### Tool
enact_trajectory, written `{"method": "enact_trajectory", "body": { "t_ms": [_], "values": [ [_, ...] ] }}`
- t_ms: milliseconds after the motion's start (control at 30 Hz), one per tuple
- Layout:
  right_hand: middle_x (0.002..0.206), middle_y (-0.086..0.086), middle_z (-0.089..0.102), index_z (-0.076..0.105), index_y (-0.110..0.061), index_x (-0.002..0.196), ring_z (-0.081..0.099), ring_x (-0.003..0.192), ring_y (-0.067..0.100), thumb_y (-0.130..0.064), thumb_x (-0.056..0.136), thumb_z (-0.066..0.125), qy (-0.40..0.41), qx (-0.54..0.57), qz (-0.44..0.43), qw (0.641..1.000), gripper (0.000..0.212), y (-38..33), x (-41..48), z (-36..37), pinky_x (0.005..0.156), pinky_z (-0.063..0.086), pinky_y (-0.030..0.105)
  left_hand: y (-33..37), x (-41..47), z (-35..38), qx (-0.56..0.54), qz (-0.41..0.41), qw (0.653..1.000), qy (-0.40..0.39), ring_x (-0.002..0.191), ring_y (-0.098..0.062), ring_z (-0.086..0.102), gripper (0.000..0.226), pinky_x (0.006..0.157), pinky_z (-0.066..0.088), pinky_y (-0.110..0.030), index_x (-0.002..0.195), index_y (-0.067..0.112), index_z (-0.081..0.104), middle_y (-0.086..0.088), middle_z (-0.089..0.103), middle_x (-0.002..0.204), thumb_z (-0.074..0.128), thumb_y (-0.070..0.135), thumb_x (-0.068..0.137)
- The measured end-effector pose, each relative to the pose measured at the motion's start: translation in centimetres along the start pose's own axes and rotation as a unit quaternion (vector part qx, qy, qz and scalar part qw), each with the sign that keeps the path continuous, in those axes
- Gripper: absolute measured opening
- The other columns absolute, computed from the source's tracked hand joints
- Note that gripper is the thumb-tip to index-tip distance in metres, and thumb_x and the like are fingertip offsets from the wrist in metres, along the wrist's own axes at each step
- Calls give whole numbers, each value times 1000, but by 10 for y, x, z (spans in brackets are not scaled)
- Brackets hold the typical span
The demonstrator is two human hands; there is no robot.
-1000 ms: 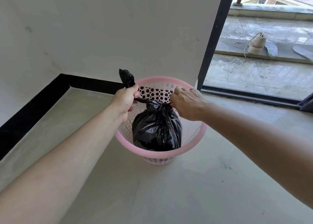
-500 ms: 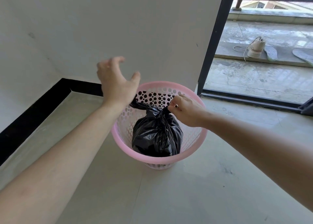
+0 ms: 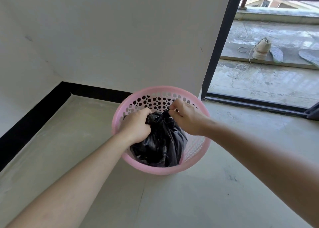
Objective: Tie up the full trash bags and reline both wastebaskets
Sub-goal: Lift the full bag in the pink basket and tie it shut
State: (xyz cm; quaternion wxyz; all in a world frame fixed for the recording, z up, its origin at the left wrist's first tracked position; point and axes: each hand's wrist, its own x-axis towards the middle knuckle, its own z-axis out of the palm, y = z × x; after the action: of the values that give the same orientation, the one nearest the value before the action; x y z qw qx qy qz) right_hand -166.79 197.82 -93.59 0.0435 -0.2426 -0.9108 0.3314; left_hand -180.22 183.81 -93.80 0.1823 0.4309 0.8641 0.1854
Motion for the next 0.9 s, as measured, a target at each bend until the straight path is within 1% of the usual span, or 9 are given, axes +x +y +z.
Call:
{"method": "enact_trajectory", "body": {
  "t_ms": [67, 167, 233, 333, 400, 467, 600, 800, 900],
  "values": [
    [92, -4, 52, 41, -21, 95, 48, 85, 14, -23, 104, 41, 21, 25, -9, 999, 9, -5, 0, -3, 73, 36, 30, 0, 2, -11, -20, 3, 999, 34, 75, -21, 63, 35, 68, 52, -37, 101, 27, 59, 2, 66, 82, 50, -1, 81],
    [91, 1, 58, 37, -23, 91, 53, 85, 22, -29, 101, 45, 45, 28, -28, 998, 14, -11, 3, -9, 77, 42, 39, 2, 9, -31, -82, 9, 993, 87, 85, -23, 61, 37, 74, 48, -35, 99, 26, 61, 3, 69, 89, 49, -2, 78],
    [95, 4, 66, 38, -20, 106, 62, 90, 23, -38, 99, 49, 51, 32, -37, 998, 23, -18, 7, -18, 82, 49, 43, 9, 16, -45, -95, 17, 988, 117, 92, -24, 62, 41, 82, 50, -38, 102, 26, 63, 3, 71, 93, 48, -2, 75],
    [90, 1, 72, 27, -22, 141, 69, 92, 23, -41, 96, 54, 74, 29, -57, 995, 55, -35, 13, -41, 83, 53, 40, 26, 18, -71, -94, 38, 987, 125, 94, -27, 63, 44, 83, 50, -41, 103, 24, 64, 1, 72, 94, 47, -3, 72],
    [101, 1, 74, 39, -23, 142, 69, 98, 24, -35, 98, 56, 80, -17, -63, 995, 49, -48, 15, -63, 86, 52, 36, 41, 14, -94, -94, 45, 988, 116, 94, -27, 62, 44, 83, 49, -40, 103, 23, 63, 2, 72, 95, 47, -4, 73],
    [111, 1, 73, 54, -24, 129, 67, 104, 24, -31, 98, 56, 83, -53, -72, 993, 32, -67, 14, -89, 86, 51, 35, 59, 5, -126, -91, 43, 989, 108, 93, -26, 62, 41, 82, 49, -39, 102, 22, 63, 3, 71, 93, 46, -4, 75],
    [109, 2, 71, 51, -26, 123, 64, 99, 30, -31, 98, 55, 77, -65, -76, 992, 26, -137, 5, -157, 76, 50, 38, 95, -24, -215, -100, 28, 989, 108, 83, -20, 58, 41, 72, 43, -32, 101, 22, 62, 10, 65, 82, 45, -6, 75],
    [116, 1, 68, 49, -26, 127, 65, 97, 29, -38, 103, 46, 75, -98, -131, 984, 28, -283, -34, -282, 68, 45, 34, 155, -95, -382, -130, -17, 982, 132, 86, -23, 64, 41, 83, 51, -41, 96, 25, 65, 0, 72, 87, 47, -4, 74],
    [117, 0, 68, 48, -24, 128, 64, 97, 30, -39, 103, 42, 53, -108, -150, 981, 29, -370, -59, -358, 71, 47, 35, 196, -143, -477, -126, -28, 981, 147, 90, -21, 64, 38, 85, 51, -39, 97, 26, 65, 6, 72, 90, 50, -3, 78]
  ]
}}
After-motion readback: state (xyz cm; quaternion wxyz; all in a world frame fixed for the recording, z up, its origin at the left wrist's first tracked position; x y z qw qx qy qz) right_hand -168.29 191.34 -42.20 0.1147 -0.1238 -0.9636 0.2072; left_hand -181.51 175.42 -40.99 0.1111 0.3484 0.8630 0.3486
